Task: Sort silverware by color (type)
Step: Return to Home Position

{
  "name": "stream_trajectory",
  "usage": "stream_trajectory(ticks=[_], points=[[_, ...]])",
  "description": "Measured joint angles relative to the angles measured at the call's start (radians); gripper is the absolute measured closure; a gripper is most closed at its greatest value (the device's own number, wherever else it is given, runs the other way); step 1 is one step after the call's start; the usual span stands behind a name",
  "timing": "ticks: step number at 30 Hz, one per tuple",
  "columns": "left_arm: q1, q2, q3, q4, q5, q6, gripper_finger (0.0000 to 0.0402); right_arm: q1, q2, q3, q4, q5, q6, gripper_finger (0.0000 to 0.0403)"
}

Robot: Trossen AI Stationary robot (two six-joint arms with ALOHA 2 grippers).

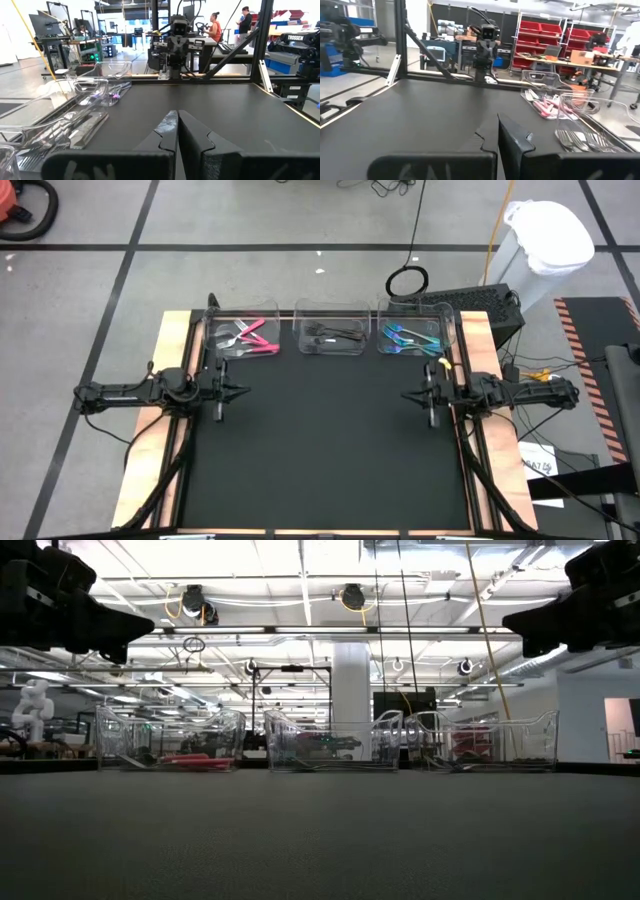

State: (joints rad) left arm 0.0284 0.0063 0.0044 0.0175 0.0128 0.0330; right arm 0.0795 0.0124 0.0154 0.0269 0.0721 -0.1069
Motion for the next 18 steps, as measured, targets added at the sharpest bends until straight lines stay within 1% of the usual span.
stream_trajectory(ticks=[3,13,18], points=[[0.000,0.000,0.000,0.000,0.000,0.000,0.0384,0.009,0.001,0.000,-0.005,-0.025,-0.008,0.0403],[0.000,0.000,0.000,0.000,0.000,0.000,0.0384,0.014,0.036,0.000,-0.006,-0.028,-0.036,0.0403],[0.000,0.000,0.000,0.000,0.001,0.000,0.0384,0.014,0.058,0.000,-0.012,-0.077,-0.033,0.0403]])
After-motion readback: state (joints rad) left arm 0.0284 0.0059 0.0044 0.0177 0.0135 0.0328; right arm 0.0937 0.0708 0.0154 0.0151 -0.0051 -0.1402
